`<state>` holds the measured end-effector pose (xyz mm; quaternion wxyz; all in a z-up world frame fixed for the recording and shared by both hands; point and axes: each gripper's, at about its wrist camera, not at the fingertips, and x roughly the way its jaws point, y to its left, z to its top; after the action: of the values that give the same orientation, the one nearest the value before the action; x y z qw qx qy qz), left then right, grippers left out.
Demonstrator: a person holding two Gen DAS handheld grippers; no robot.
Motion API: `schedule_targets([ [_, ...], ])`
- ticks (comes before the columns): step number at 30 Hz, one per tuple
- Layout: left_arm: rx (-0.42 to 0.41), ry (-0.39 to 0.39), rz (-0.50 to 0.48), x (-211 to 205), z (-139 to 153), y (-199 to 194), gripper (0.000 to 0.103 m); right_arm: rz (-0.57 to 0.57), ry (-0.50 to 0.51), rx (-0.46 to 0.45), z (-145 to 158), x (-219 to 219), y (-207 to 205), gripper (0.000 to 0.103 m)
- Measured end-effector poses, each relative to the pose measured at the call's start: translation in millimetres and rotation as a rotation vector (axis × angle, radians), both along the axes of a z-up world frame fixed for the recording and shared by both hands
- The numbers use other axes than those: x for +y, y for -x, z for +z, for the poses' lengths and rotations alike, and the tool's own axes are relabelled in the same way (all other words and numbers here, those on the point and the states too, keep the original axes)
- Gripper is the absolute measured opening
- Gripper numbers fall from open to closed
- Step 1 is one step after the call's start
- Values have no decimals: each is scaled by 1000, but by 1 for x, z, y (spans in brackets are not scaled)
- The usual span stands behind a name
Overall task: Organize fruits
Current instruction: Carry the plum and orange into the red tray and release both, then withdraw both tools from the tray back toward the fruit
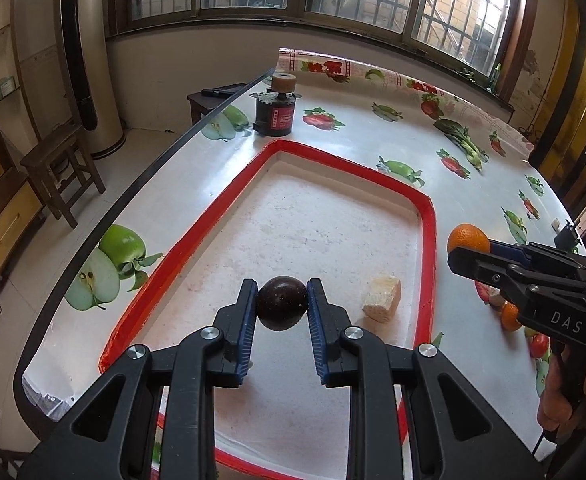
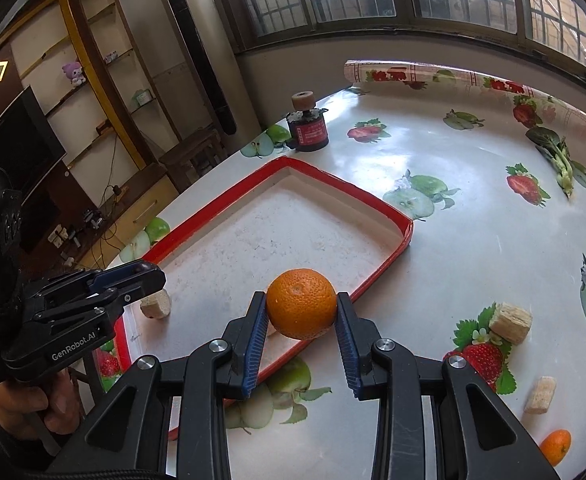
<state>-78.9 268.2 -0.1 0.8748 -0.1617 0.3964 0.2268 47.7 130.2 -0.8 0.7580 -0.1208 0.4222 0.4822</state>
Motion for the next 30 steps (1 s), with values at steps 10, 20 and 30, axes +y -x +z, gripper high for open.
schedule_targets([
  [10,78,46,19,22,-30,-31,22,31,80,19,-34,56,-21,34],
  [20,145,74,29,26,-48,-37,25,49,149,32,-60,75,-26,36],
  [30,127,36,65,16,-31,-24,40,38,110,-6,-40,62,-21,56],
])
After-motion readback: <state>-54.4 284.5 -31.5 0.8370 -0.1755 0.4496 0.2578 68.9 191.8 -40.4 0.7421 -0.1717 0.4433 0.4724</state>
